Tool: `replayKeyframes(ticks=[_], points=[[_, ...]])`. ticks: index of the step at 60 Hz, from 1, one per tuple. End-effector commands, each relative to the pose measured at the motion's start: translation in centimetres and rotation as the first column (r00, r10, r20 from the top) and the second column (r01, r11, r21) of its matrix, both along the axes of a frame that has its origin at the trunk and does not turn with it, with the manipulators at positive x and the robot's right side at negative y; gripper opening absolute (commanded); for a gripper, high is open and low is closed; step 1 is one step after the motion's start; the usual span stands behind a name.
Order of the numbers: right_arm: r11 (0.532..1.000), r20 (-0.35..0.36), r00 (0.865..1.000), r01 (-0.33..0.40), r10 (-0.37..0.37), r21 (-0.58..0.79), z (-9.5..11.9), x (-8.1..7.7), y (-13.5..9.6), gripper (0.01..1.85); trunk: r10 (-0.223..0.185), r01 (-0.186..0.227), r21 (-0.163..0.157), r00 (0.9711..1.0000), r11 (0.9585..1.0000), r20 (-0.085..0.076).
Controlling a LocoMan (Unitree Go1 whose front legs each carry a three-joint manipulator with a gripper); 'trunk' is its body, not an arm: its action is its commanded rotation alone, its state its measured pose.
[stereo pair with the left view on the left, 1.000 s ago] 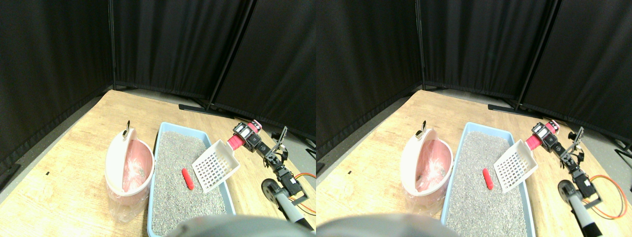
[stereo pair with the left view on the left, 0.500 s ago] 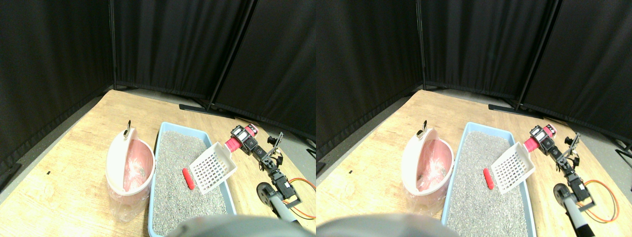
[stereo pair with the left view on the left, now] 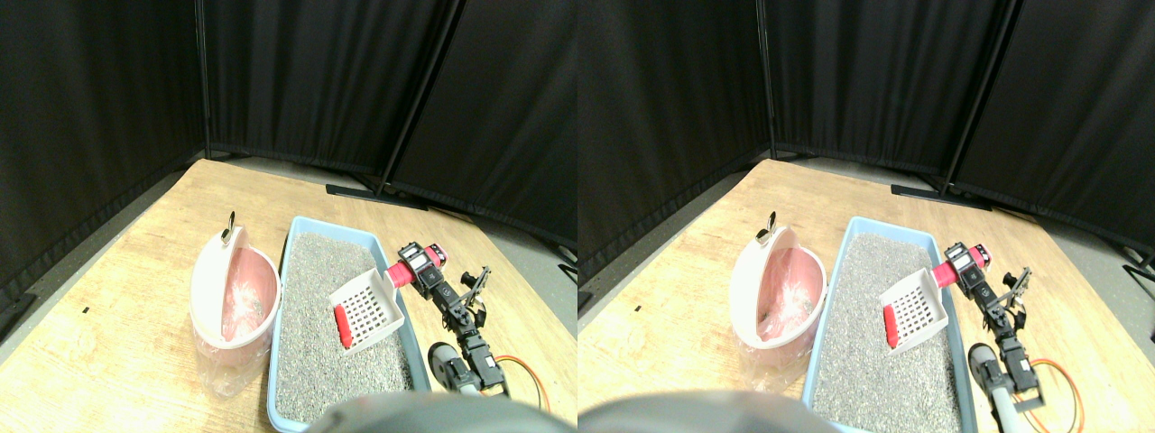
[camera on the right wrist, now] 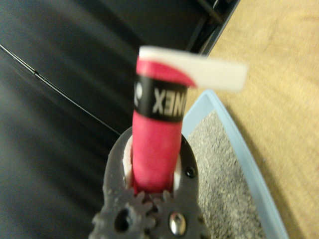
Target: Scoop (unimanual)
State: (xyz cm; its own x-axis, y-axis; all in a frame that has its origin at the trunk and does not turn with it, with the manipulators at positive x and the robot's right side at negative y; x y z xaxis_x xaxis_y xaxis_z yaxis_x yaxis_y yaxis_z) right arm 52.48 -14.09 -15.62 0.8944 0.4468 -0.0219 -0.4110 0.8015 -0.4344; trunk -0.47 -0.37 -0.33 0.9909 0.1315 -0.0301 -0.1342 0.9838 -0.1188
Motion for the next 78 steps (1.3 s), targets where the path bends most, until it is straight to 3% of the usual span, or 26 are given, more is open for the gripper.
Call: replayKeyframes(ticks=[1,18,29,30,33,36,41,45,46,49,63,78], points=[[0.989,-0.043,0.990,-0.140,0.138,-0.045,-2.5,-0.5,1.6,0.05,0.018,-0.018,-0.013,0.9994,0.9998,-0.030],[0.986,-0.015,0.986,-0.165,0.165,-0.006,-1.3,-0.4,2.2,0.05,0.012,-0.013,-0.019,0.9994,0.9997,-0.032],[0.991,-0.044,0.992,-0.116,0.119,0.062,-1.0,-0.4,2.0,0.05,0.013,-0.014,-0.020,0.9994,0.9997,-0.033],[0.984,-0.079,0.994,-0.065,0.079,0.163,-0.4,-0.3,1.7,0.05,0.013,-0.014,-0.020,0.9994,0.9997,-0.033],[0.979,-0.088,0.994,-0.042,0.060,0.197,-0.1,-0.3,1.5,0.05,0.009,-0.010,-0.018,0.9994,0.9998,-0.033],[0.930,-0.087,0.996,0.006,0.028,0.369,0.5,-0.3,1.1,0.05,0.009,-0.010,-0.018,0.9994,0.9998,-0.033],[0.867,-0.093,0.996,0.039,0.008,0.497,1.1,-0.1,0.6,0.05,0.008,-0.009,-0.018,0.9994,0.9998,-0.034],[0.858,-0.100,0.995,0.047,0.005,0.512,1.1,-0.1,0.5,0.05,0.008,-0.009,-0.018,0.9994,0.9998,-0.034],[0.828,-0.125,0.992,0.088,-0.021,0.554,1.4,0.0,0.2,0.05,0.008,-0.009,-0.018,0.9994,0.9998,-0.034],[0.805,-0.140,0.989,0.117,-0.042,0.582,1.6,0.1,-0.3,0.05,0.008,-0.009,-0.018,0.9994,0.9998,-0.034],[0.730,-0.129,0.988,0.153,-0.088,0.666,1.7,0.1,-1.5,0.05,0.000,-0.001,-0.017,0.9995,0.9999,-0.033],[0.720,-0.132,0.986,0.162,-0.099,0.675,3.6,0.5,-2.2,0.05,-0.010,0.009,-0.012,0.9996,0.9999,-0.027]])
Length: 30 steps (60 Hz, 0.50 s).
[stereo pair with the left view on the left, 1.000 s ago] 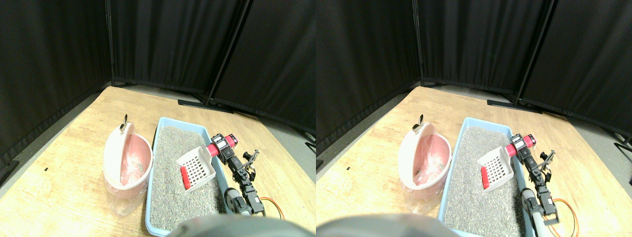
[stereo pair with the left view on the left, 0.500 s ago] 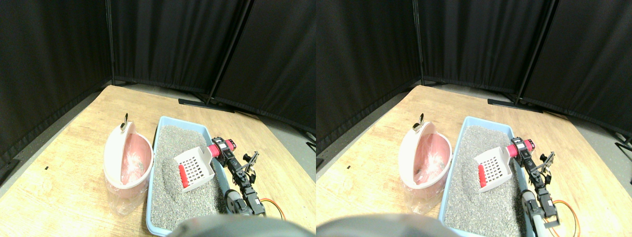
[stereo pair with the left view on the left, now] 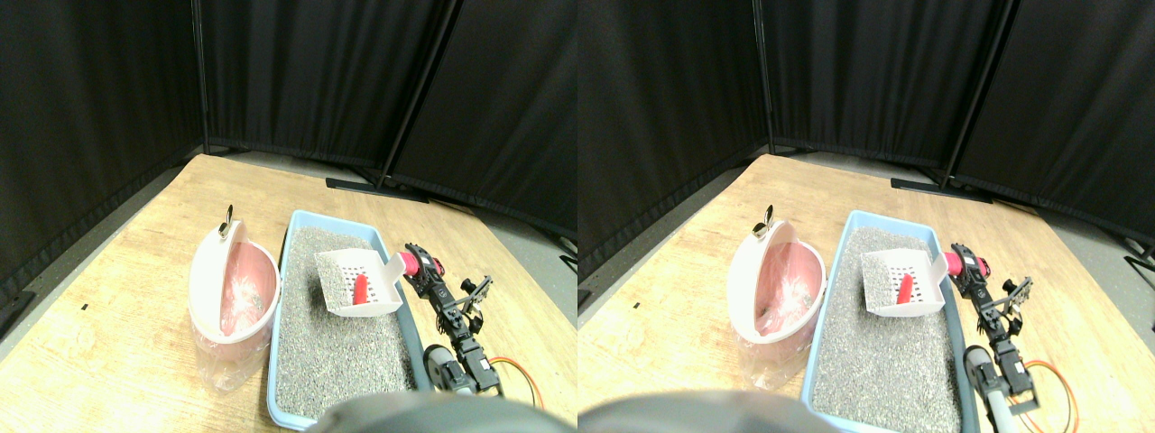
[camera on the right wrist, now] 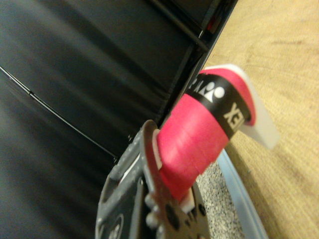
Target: Scoop (unimanual)
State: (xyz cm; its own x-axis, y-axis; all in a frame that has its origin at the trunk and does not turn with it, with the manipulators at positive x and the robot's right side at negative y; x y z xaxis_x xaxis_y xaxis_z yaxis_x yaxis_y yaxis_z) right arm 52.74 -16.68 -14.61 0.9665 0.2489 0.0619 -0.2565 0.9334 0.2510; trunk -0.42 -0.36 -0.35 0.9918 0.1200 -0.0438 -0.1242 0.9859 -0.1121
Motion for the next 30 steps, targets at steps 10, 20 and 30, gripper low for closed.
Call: replayKeyframes(ticks=[10,20,30], points=[[0.989,0.099,0.995,0.015,-0.030,0.149,3.06,0.70,0.06,0.05,0.004,-0.004,-0.019,1.0000,0.9998,-0.005],[0.970,0.068,0.995,0.061,-0.079,0.236,3.13,0.77,-0.25,0.05,0.003,-0.003,-0.017,1.0000,0.9999,-0.002],[0.949,0.059,0.992,0.087,-0.110,0.304,3.14,0.85,-0.59,0.05,0.000,0.000,-0.017,1.0000,0.9999,-0.002]])
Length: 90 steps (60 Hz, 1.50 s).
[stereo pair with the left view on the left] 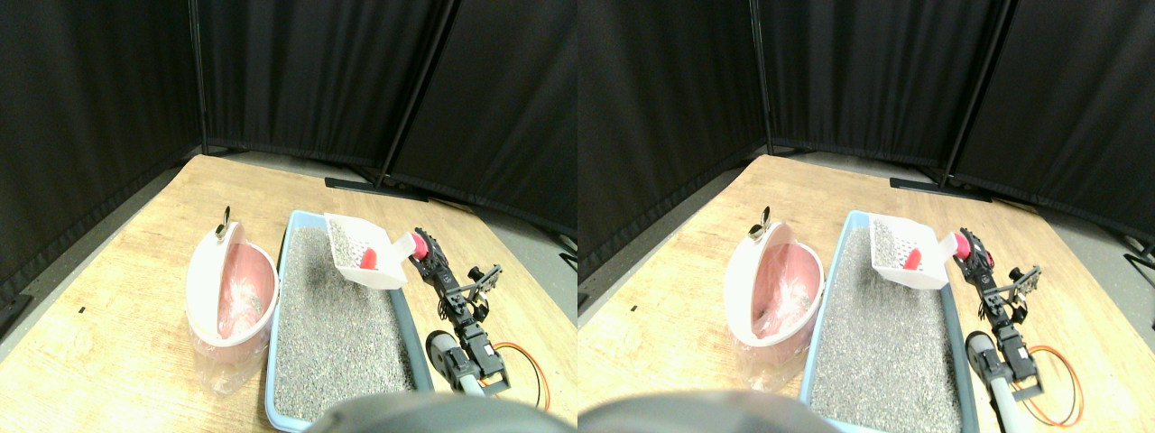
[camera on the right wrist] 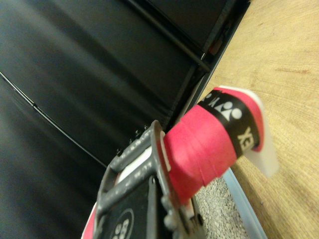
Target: Scoop (unimanual)
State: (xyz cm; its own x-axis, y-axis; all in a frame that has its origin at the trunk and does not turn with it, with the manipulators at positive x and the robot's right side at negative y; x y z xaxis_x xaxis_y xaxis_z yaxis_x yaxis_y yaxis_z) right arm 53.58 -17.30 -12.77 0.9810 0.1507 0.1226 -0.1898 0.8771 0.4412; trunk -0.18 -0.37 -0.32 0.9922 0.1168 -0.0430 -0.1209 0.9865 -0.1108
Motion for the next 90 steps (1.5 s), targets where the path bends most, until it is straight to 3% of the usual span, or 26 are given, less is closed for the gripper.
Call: replayKeyframes(ticks=[1,15,20,37,47,51,55,61,65,68,79,90], points=[[0.992,0.049,0.998,0.030,-0.036,0.122,1.3,0.0,0.0,0.05,0.002,-0.002,-0.017,1.0000,0.9999,-0.002],[0.944,0.005,0.995,0.089,-0.096,0.319,0.7,0.2,-0.5,0.05,0.004,-0.004,-0.015,1.0000,0.9999,-0.002],[0.888,-0.021,0.988,0.146,-0.152,0.436,0.8,0.3,-0.8,0.05,0.002,-0.002,-0.013,1.0000,0.9999,-0.003],[0.835,-0.040,0.992,0.120,-0.117,0.536,1.4,0.0,-0.6,0.05,0.006,-0.006,-0.018,1.0000,0.9998,-0.002],[0.828,-0.046,0.994,0.107,-0.098,0.550,1.2,-0.1,-0.4,0.05,0.006,-0.006,-0.018,1.0000,0.9998,-0.002],[0.815,-0.058,0.994,0.113,-0.097,0.569,1.1,-0.1,-0.4,0.05,0.004,-0.004,-0.018,1.0000,0.9998,-0.004],[0.771,-0.075,0.993,0.122,-0.095,0.625,1.0,-0.1,-0.4,0.05,0.005,-0.005,-0.018,1.0000,0.9998,-0.003],[0.797,-0.062,0.993,0.114,-0.096,0.593,1.0,-0.2,-0.4,0.05,0.005,-0.005,-0.016,1.0000,0.9999,-0.002],[0.788,-0.063,0.994,0.111,-0.091,0.606,1.0,-0.3,-0.4,0.05,0.004,-0.004,-0.016,1.0000,0.9999,-0.002],[0.822,-0.044,0.996,0.094,-0.084,0.561,1.0,-0.4,-0.4,0.05,0.004,-0.004,-0.017,1.0000,0.9999,-0.001],[0.878,-0.018,0.997,0.078,-0.079,0.473,1.1,-0.7,-0.2,0.05,0.006,-0.006,-0.017,1.0000,0.9998,-0.001],[0.896,-0.004,0.998,0.054,-0.058,0.442,1.1,-0.8,0.0,0.05,0.008,-0.008,-0.020,1.0000,0.9998,-0.002]])
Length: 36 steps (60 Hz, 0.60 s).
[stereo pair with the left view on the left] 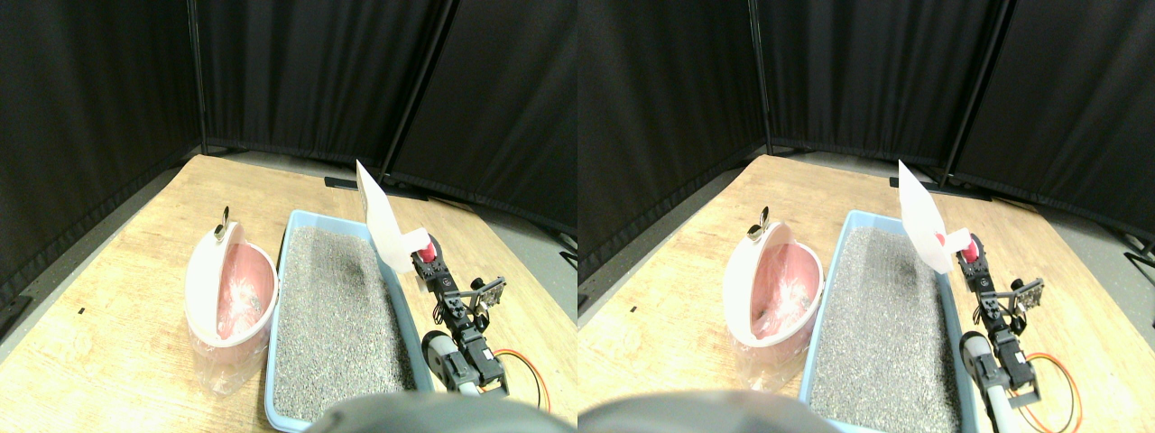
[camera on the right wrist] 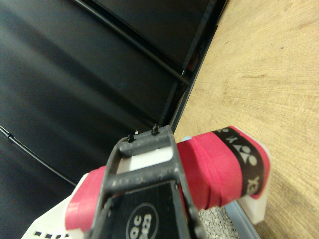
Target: Scoop (unimanual)
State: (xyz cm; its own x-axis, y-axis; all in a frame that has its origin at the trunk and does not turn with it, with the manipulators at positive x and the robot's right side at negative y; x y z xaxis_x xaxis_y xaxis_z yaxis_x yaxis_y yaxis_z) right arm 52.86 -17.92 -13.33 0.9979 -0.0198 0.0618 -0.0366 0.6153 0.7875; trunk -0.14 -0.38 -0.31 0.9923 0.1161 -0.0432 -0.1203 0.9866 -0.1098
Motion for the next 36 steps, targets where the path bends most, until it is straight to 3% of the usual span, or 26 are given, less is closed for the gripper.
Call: replayKeyframes(ticks=[1,11,12,20,36], points=[[0.999,0.113,0.993,-0.047,0.046,0.003,1.7,-0.1,0.6,0.05,0.009,-0.009,-0.021,1.0000,0.9997,-0.001],[0.991,0.116,0.991,-0.058,0.072,-0.123,1.9,-0.1,0.6,0.05,0.013,-0.013,-0.022,0.9999,0.9997,0.000],[0.973,0.119,0.989,-0.057,0.086,-0.224,2.3,-0.1,0.7,0.05,0.016,-0.016,-0.024,0.9999,0.9996,-0.001],[0.918,0.119,0.986,-0.059,0.115,-0.392,3.0,0.1,0.9,0.05,0.024,-0.024,-0.030,0.9997,0.9993,-0.003],[0.833,0.105,0.979,-0.092,0.176,-0.545,4.0,0.4,1.4,0.05,0.038,-0.038,-0.037,0.9993,0.9986,-0.002]])
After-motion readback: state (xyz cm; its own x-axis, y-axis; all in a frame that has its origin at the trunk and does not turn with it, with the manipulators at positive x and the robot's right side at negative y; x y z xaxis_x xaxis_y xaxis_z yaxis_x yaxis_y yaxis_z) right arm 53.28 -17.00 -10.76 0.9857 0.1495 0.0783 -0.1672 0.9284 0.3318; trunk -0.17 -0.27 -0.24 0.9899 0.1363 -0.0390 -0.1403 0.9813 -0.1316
